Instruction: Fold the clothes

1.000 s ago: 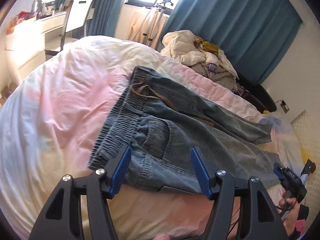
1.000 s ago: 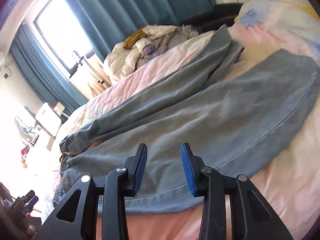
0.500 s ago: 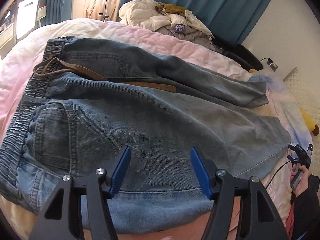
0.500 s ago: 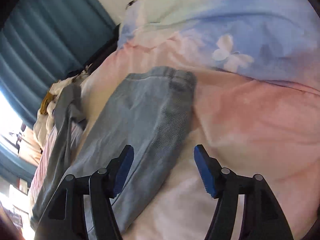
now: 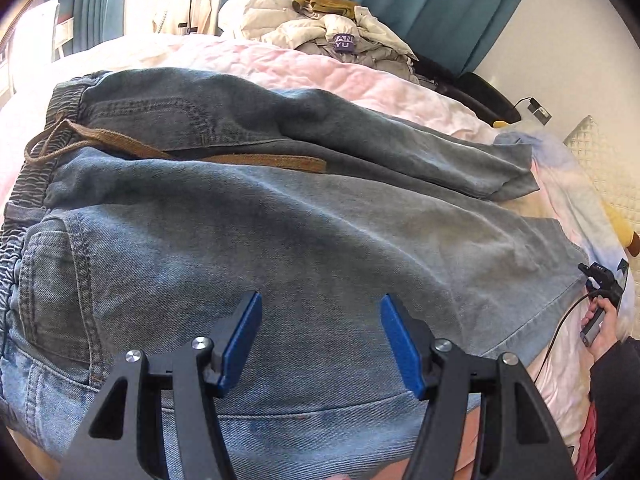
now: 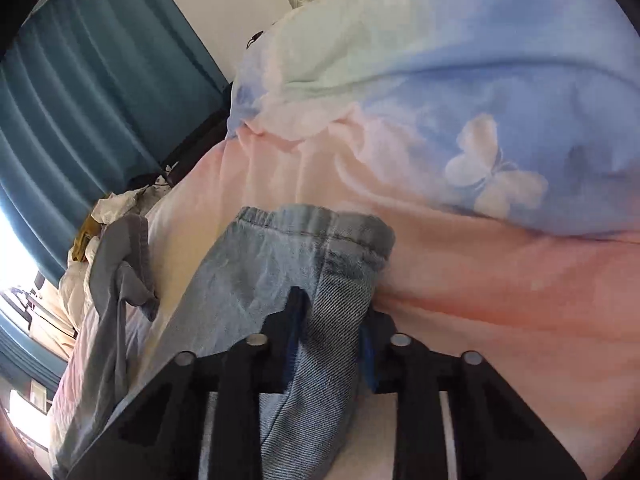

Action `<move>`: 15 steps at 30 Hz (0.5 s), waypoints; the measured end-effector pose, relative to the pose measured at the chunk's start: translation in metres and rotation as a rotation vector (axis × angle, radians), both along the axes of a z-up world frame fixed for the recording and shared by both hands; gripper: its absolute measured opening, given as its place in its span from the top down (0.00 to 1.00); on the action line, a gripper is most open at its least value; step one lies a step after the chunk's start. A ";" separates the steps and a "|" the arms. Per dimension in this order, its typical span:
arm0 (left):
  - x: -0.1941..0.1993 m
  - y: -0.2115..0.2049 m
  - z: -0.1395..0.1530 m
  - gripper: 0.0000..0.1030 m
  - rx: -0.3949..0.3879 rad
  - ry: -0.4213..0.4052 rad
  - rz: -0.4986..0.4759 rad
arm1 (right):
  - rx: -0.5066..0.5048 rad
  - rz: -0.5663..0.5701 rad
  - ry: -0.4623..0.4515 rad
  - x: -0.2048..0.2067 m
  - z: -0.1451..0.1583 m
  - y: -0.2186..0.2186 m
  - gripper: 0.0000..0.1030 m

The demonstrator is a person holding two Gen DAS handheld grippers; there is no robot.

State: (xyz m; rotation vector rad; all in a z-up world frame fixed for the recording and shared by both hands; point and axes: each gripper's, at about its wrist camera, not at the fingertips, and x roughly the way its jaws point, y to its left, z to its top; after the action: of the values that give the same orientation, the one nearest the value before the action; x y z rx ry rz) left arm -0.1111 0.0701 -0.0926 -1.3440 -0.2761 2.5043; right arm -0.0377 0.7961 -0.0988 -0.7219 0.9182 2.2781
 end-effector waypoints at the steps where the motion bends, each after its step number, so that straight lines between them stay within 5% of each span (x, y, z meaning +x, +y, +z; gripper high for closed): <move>1: 0.001 0.001 0.002 0.38 0.000 0.005 -0.001 | 0.005 0.008 0.007 0.001 0.008 -0.001 0.89; 10: 0.008 0.000 0.016 0.38 0.025 0.026 -0.014 | 0.135 0.051 0.109 0.003 0.098 -0.008 0.90; 15: 0.008 0.001 0.021 0.38 0.004 0.017 -0.017 | 0.068 0.020 0.007 0.018 0.058 0.013 0.90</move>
State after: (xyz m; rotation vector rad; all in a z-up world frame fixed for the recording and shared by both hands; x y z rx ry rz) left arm -0.1036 0.0709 -0.0720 -1.3173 -0.2644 2.4991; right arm -0.0194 0.8087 -0.0412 -0.6974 0.8363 2.3187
